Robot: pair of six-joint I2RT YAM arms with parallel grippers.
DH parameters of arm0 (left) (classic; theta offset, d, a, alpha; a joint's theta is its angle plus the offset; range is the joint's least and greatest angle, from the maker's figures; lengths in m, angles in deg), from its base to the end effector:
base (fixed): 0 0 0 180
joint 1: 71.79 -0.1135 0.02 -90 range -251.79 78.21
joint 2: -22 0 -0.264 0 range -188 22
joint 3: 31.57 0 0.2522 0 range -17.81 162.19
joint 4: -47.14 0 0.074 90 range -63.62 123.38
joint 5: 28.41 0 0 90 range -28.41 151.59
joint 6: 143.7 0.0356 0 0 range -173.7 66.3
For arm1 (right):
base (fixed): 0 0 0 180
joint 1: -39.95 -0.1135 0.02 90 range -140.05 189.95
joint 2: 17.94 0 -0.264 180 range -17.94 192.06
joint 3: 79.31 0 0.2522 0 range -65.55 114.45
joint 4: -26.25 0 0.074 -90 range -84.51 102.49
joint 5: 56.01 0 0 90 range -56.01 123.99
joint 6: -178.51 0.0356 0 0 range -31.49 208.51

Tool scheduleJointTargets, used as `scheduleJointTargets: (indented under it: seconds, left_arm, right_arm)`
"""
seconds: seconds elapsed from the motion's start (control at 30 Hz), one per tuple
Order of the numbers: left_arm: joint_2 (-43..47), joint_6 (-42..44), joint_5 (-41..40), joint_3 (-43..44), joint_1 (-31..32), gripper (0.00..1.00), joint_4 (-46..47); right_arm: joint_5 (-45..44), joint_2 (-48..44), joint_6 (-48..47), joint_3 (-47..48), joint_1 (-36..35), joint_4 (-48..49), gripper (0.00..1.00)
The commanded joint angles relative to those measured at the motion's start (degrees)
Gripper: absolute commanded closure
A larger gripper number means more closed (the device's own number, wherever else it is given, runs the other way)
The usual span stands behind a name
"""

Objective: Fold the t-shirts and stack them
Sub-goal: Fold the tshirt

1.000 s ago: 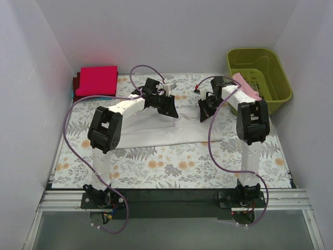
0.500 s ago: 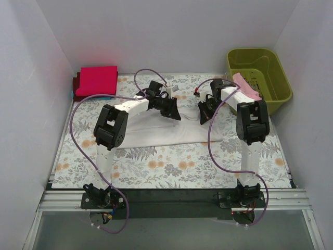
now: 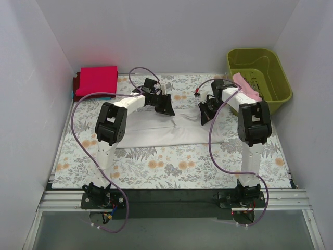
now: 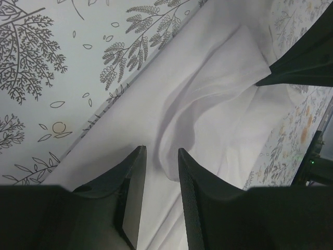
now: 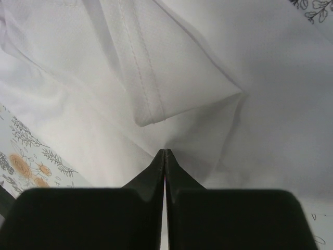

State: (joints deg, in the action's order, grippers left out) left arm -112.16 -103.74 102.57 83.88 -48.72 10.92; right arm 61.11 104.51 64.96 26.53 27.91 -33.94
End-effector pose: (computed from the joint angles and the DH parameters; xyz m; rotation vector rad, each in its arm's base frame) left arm 0.4516 -0.2177 0.1394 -0.3264 2.7572 -1.3466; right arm 0.4147 0.1050 0.1613 -0.9297 2.6408 0.6391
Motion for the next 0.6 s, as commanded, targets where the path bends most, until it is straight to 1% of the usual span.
scheduleJointTargets:
  seconds: [0.0, 0.07, 0.13, 0.17, 0.2, 0.23, 0.3, 0.33, 0.4, 0.47, 0.57]
  left_arm:
    - [8.6, 4.2, -0.3, 0.1, -0.5, 0.7, -1.4]
    - [12.2, 7.0, -1.4, -0.6, -1.7, 0.68, -3.8]
    - [13.6, 9.6, -2.8, -0.4, -2.4, 0.68, -7.2]
    - [14.5, 12.9, -3.5, -0.4, -3.2, 0.67, -9.0]
    - [14.8, 14.6, -4.6, -1.0, -3.6, 0.67, -12.4]
    - [15.2, 16.5, -5.6, -1.5, -4.1, 0.67, -13.9]
    - [16.4, 21.8, -8.9, -3.9, -5.3, 0.68, -17.6]
    - [16.7, 23.4, -10.0, -4.6, -6.2, 0.68, -18.7]
    - [17.7, 27.4, -12.6, -7.2, -7.1, 0.69, -20.7]
    - [18.4, 30.2, -14.7, -8.8, -8.2, 0.69, -22.3]
    - [20.2, 33.9, -17.3, -13.0, -9.7, 0.7, -21.7]
  right_arm:
    - [1.2, -7.2, -2.4, 2.5, 0.5, -1.5, 0.99]
    - [1.6, -10.8, -3.9, 1.9, 0.6, -3.0, 0.99]
    - [1.4, -13.1, -4.8, 0.3, 0.3, -4.2, 0.98]
    - [0.3, -14.0, -5.4, -0.8, 0.2, -5.0, 0.98]
    - [-0.7, -15.7, -6.0, -2.1, -0.5, -6.2, 0.98]
    - [-1.7, -16.5, -7.2, -4.9, -1.1, -6.6, 0.99]
    - [-4.9, -18.4, -8.4, -7.9, -3.0, -6.9, 0.99]
    - [-5.8, -18.8, -9.2, -10.1, -3.7, -6.8, 0.99]
    - [-8.6, -18.7, -9.3, -11.4, -5.7, -6.8, 0.99]
    - [-11.7, -17.1, -8.7, -11.7, -7.4, -6.8, 0.99]
    - [-15.4, -15.1, -7.8, -11.0, -9.1, -6.7, 0.99]
